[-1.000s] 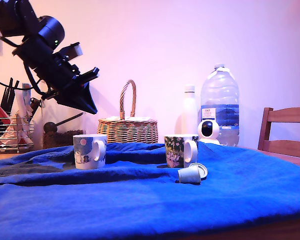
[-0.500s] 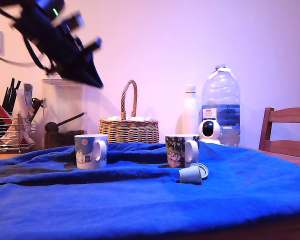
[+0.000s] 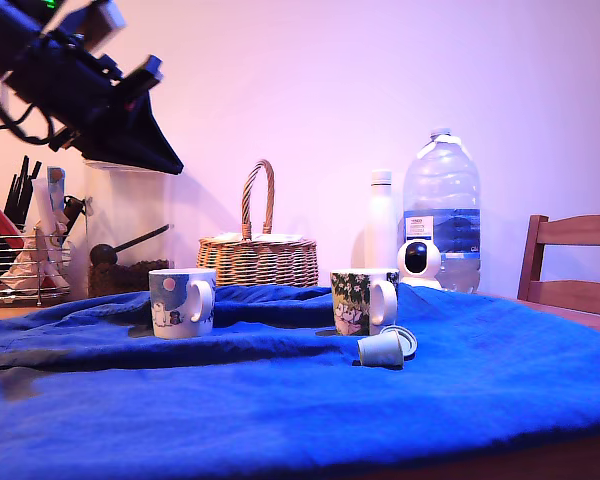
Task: Pick up the coffee capsules on the table and drop them inside the coffee cup
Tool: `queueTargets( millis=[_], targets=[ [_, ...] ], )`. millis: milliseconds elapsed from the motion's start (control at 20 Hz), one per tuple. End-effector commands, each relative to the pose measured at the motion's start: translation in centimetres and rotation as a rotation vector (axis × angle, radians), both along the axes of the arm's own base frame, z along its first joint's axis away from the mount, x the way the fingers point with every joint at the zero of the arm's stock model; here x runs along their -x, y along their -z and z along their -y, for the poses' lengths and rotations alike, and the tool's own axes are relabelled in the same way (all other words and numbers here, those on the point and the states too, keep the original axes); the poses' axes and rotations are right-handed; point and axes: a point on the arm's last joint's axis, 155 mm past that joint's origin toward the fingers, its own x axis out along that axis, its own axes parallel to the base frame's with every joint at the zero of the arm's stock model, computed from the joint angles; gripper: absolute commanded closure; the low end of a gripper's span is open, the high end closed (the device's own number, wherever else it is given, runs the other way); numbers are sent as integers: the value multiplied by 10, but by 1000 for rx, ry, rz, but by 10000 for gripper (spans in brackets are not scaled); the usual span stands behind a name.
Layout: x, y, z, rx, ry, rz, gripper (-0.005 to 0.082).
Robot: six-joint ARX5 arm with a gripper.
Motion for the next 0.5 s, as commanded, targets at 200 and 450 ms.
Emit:
queueTargets(
  millis=[200, 450],
  targets=[
    [42, 23, 41, 21, 139, -6, 789],
    [73, 29, 80, 18, 247, -2, 789]
  ],
)
